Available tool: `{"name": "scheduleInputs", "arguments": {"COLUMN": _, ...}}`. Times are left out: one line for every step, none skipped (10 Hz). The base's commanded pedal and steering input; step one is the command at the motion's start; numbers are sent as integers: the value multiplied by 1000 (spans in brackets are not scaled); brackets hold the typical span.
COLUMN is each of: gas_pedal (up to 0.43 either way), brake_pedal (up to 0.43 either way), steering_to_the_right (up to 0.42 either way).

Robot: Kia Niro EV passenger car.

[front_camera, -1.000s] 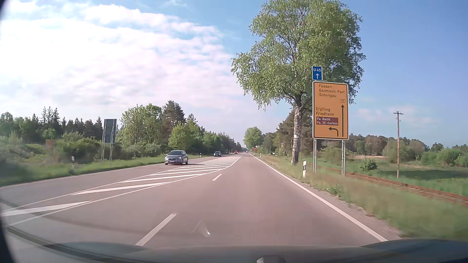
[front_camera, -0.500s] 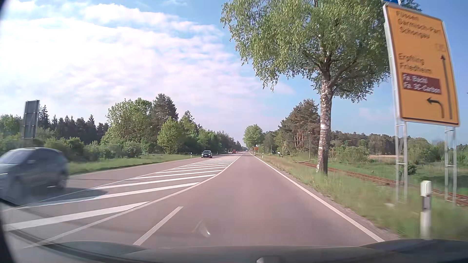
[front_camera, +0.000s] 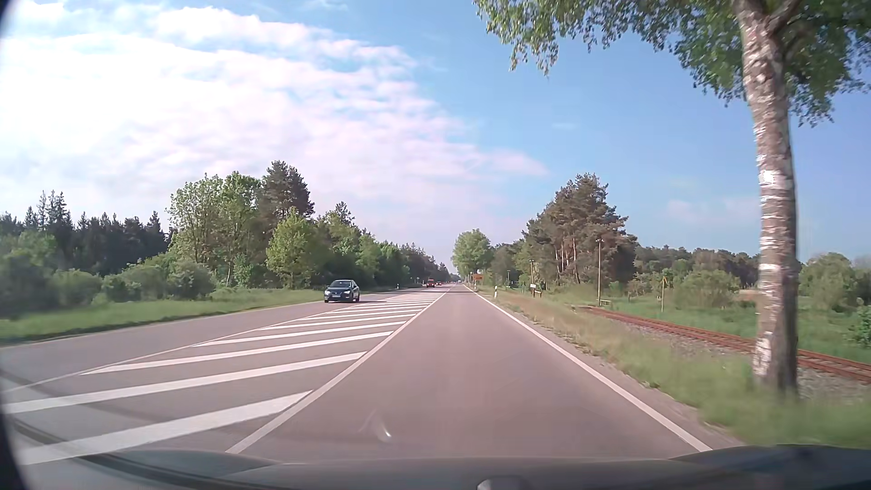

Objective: Follow the waypoints while adhering to traffic rules and regulations

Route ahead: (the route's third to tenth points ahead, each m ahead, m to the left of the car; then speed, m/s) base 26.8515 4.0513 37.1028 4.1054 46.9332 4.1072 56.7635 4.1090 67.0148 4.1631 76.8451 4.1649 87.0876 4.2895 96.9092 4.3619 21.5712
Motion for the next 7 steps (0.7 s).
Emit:
{"name": "scheduleInputs", "arguments": {"gas_pedal": 79, "brake_pedal": 0, "steering_to_the_right": 1}}
{"name": "scheduleInputs", "arguments": {"gas_pedal": 79, "brake_pedal": 0, "steering_to_the_right": 1}}
{"name": "scheduleInputs", "arguments": {"gas_pedal": 79, "brake_pedal": 0, "steering_to_the_right": 1}}
{"name": "scheduleInputs", "arguments": {"gas_pedal": 79, "brake_pedal": 0, "steering_to_the_right": 1}}
{"name": "scheduleInputs", "arguments": {"gas_pedal": 79, "brake_pedal": 0, "steering_to_the_right": 0}}
{"name": "scheduleInputs", "arguments": {"gas_pedal": 79, "brake_pedal": 0, "steering_to_the_right": 0}}
{"name": "scheduleInputs", "arguments": {"gas_pedal": 79, "brake_pedal": 0, "steering_to_the_right": 0}}
